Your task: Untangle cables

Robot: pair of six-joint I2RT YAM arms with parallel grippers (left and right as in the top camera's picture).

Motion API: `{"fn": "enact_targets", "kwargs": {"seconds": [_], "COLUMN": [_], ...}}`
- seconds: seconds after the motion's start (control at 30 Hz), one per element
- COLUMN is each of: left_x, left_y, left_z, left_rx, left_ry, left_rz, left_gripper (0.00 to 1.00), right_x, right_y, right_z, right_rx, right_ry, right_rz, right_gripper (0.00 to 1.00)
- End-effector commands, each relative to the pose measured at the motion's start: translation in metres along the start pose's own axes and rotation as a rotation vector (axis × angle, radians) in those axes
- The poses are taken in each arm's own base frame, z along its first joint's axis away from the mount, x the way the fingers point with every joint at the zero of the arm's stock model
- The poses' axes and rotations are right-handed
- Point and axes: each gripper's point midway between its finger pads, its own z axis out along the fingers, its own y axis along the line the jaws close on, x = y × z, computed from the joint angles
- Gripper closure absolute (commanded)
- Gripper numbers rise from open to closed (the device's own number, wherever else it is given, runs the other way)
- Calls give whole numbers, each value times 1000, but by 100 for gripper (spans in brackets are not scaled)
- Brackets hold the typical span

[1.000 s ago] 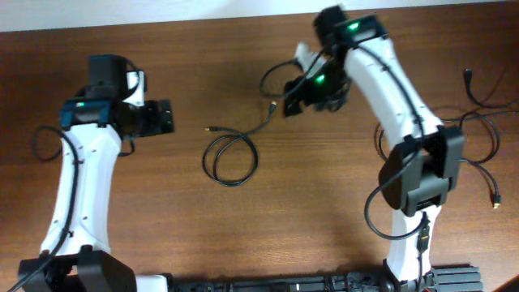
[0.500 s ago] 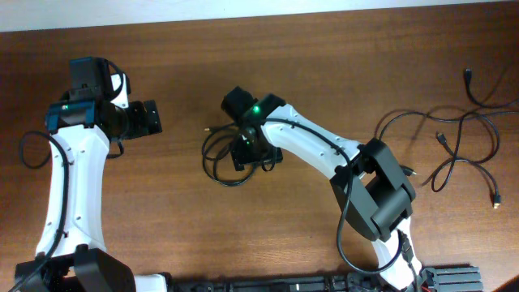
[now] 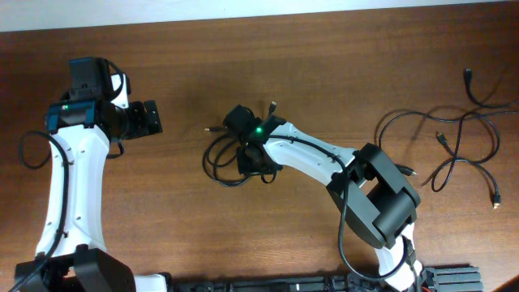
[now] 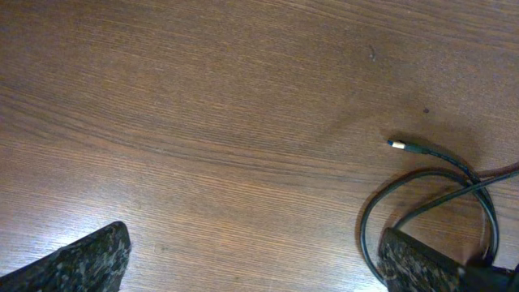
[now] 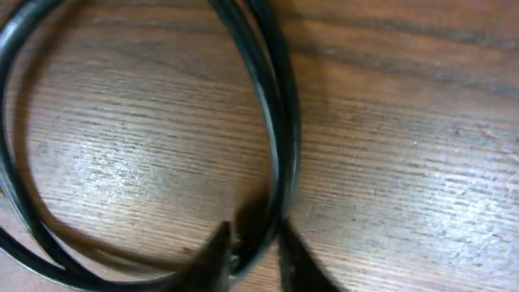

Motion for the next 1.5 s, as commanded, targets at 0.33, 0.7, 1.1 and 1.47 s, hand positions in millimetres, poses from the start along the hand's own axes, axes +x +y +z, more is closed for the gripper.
{"fn": "enact_targets", "kwargs": {"seconds": [0.33, 0.7, 1.1, 1.47], "left_x": [3, 4, 4, 3], "left_y": [2, -18, -18, -18], "left_z": [-1, -2, -2, -2], "left_rx": [-7, 105, 105, 104], "left_ry": [19, 25, 25, 21], "left_rz": [-15, -16, -16, -15], "left_gripper": [1, 2, 1, 1], "right_x": [-30, -136, -245, -258], "right_y": [-9, -17, -183, -367], "right_z": [-50, -228, -339, -367], "right_rx": [35, -73, -71, 116], "right_ry": [-79, -561, -977, -1146], "right_rz": [-56, 36, 387, 675], "right_gripper": [96, 96, 96, 96]}}
